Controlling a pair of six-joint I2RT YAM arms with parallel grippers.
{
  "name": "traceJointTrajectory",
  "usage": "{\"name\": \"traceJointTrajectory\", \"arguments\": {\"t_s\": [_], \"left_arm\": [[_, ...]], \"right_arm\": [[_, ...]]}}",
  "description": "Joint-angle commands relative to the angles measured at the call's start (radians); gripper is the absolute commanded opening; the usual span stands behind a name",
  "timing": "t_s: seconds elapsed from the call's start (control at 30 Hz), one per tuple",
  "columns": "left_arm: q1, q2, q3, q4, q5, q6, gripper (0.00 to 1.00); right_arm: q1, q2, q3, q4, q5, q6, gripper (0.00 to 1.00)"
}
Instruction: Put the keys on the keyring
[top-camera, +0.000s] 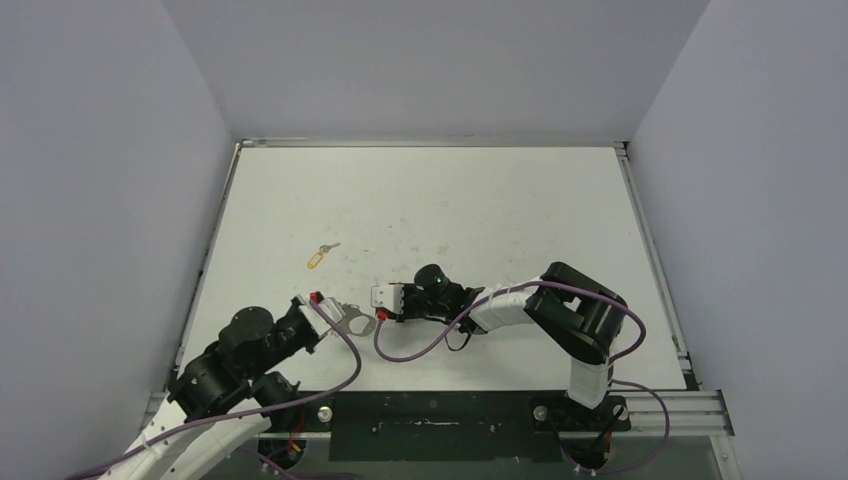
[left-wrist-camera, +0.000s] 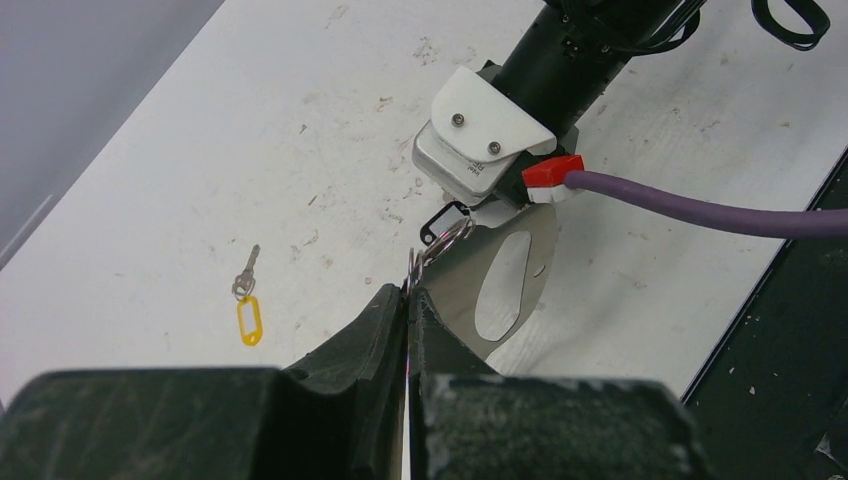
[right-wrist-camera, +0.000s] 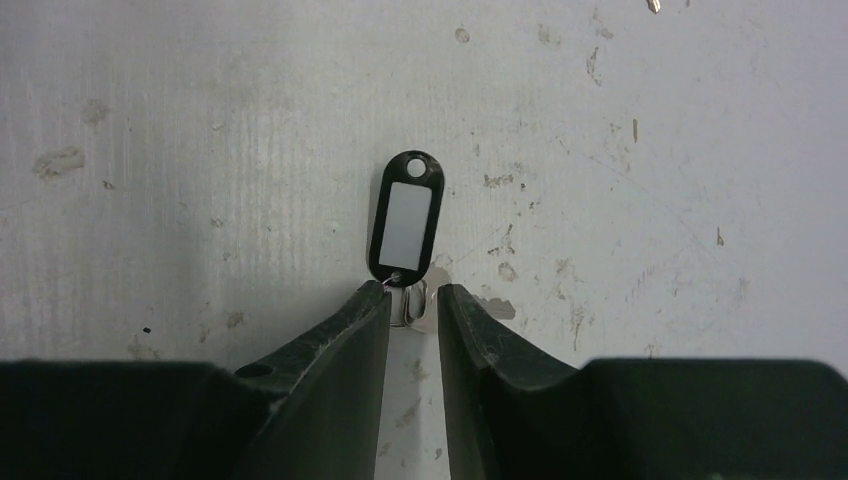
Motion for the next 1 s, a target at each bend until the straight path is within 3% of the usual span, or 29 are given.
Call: {"name": "traceJointTrajectory", "arguments": {"t_s": [0.0, 0.43, 0.97], "left_arm": [[0.026, 0.032, 0.011, 0.085, 0.078, 0.014, 0.00], [0.070, 0.036, 0.004, 0.103, 0.114, 0.018, 0.00], [0.085, 0.044, 0.010, 0.087, 0.110, 0.026, 0.00]], "right_arm": [[0.008, 0.006, 0.027, -0.046, 0.021, -0.019, 0.27], [0.008, 0.026, 0.049, -0.121, -0.032, -0.030, 0.35], [-0.075, -0.160, -0.058, -0.003, -0.161, 0.080, 0.39]]}}
